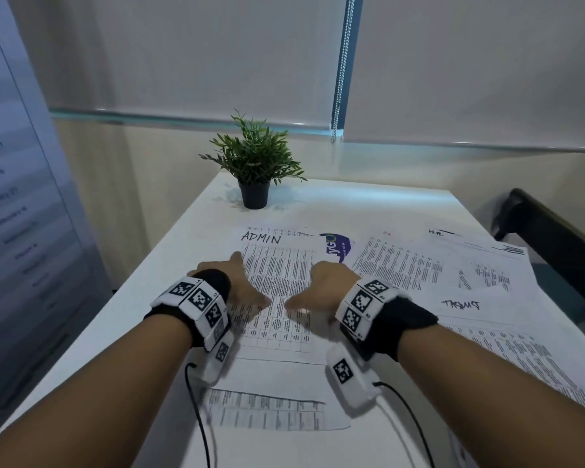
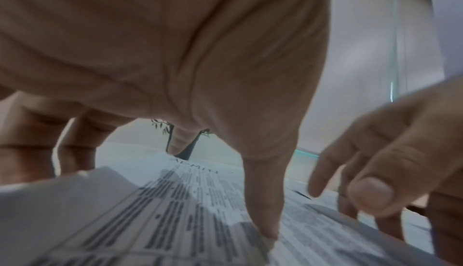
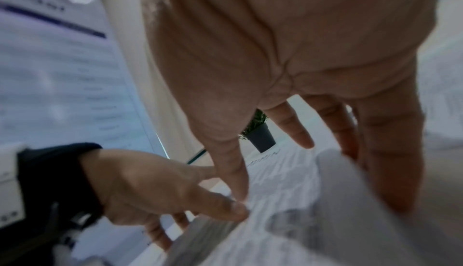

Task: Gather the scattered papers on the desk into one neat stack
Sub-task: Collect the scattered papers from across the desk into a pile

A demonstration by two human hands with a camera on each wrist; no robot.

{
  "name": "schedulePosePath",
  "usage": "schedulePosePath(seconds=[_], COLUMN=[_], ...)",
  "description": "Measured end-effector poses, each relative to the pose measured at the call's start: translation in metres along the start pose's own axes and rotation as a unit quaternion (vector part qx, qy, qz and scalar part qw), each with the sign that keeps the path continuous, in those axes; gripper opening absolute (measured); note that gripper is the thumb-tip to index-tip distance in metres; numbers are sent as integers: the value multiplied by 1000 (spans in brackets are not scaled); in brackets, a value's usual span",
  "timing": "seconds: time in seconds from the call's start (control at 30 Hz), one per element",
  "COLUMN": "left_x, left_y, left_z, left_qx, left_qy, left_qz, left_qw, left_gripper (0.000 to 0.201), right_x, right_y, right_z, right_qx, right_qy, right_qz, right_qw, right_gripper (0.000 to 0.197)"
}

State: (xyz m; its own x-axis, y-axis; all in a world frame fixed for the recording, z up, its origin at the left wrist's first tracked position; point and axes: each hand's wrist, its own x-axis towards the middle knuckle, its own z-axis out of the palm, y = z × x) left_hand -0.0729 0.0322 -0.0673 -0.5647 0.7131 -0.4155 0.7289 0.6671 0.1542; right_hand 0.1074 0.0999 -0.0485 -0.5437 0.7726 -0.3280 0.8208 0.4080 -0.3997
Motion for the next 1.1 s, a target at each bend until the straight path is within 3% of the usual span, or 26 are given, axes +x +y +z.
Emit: schedulePosePath(seconds=[0.2, 0.33, 0.47, 0.57, 0.63, 0.73, 0.8, 0.9, 0.93, 1.0, 1.07, 1.1], left_x=[-9, -13, -26, -41, -51, -78, -97, -108, -108, -100, -89, -86], left_y=[-2, -14, -9, -6, -6, -2, 3, 9, 12, 17, 30, 41], left_z=[-10, -14, -22, -46, -70, -104, -120, -129, -127, -115, -97, -86], left_qx=[-107, -173, -199, -196, -251, -335, -370, -429, -458, -477, -466, -469], left_qy=[-5, 13, 32, 100, 134, 157, 164, 138, 112, 98, 97, 90], left_qz=[-1, 9, 50, 109, 145, 231, 303, 355, 363, 370, 366, 350], left_qw=[994, 985, 978, 969, 948, 900, 863, 819, 804, 791, 800, 806], left_gripper=[124, 97, 109, 83, 68, 64, 59, 57, 60, 73, 94, 102], right_x=[1, -3, -11, -16, -18, -20, -22, -15, -17, -24, -33, -39], right_y=[-5, 3, 10, 20, 28, 35, 37, 47, 52, 62, 81, 94], right_z=[5, 3, 3, 0, -7, -19, -30, -48, -54, -63, -74, -79], right_qx=[-55, -72, -34, 20, 62, 154, 252, 406, 446, 522, 604, 616], right_qy=[5, 21, 45, 82, 96, 115, 126, 102, 94, 94, 90, 103], right_qz=[-27, -30, -20, -25, -28, -22, -26, -29, -40, -62, -67, -74], right_qw=[998, 997, 998, 996, 993, 981, 959, 908, 889, 845, 789, 777], right_gripper=[17, 38, 46, 52, 65, 74, 61, 98, 99, 74, 51, 42])
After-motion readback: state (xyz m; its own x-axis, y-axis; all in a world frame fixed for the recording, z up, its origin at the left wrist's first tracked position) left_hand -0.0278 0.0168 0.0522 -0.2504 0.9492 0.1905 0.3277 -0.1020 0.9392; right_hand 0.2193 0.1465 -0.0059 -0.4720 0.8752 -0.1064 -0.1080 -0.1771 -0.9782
